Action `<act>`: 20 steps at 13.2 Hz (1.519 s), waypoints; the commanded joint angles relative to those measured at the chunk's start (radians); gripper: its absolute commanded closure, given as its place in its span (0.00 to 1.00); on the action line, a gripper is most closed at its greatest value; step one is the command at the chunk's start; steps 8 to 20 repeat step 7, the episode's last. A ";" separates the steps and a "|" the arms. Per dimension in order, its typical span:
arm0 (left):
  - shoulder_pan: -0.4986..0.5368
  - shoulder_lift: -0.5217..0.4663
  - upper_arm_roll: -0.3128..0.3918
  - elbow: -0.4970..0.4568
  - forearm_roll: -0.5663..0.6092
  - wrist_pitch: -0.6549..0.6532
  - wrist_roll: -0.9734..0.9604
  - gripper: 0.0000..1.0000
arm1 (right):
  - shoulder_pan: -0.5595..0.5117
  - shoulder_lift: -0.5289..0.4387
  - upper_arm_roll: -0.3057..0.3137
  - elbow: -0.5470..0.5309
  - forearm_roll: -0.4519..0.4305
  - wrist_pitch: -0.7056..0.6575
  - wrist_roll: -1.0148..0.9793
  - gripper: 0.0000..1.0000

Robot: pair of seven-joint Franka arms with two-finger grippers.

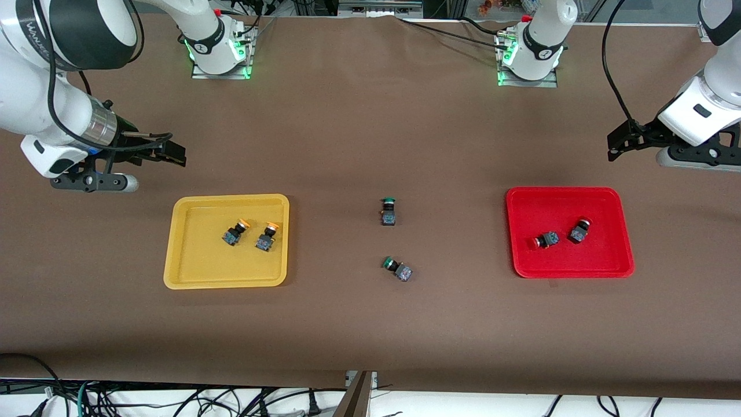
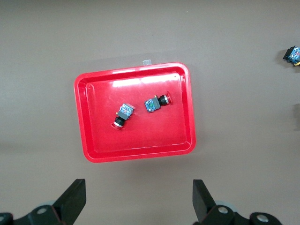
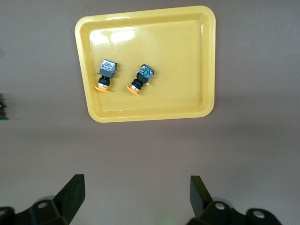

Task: Place red and yellow buttons in trays

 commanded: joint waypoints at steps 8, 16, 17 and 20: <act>-0.026 0.092 0.038 0.120 0.010 -0.096 -0.019 0.00 | -0.145 -0.065 0.118 -0.061 -0.047 0.039 -0.089 0.01; -0.026 0.092 0.038 0.120 0.010 -0.096 -0.019 0.00 | -0.145 -0.065 0.118 -0.061 -0.047 0.039 -0.089 0.01; -0.026 0.092 0.038 0.120 0.010 -0.096 -0.019 0.00 | -0.145 -0.065 0.118 -0.061 -0.047 0.039 -0.089 0.01; -0.026 0.092 0.038 0.120 0.010 -0.096 -0.019 0.00 | -0.145 -0.065 0.118 -0.061 -0.047 0.039 -0.089 0.01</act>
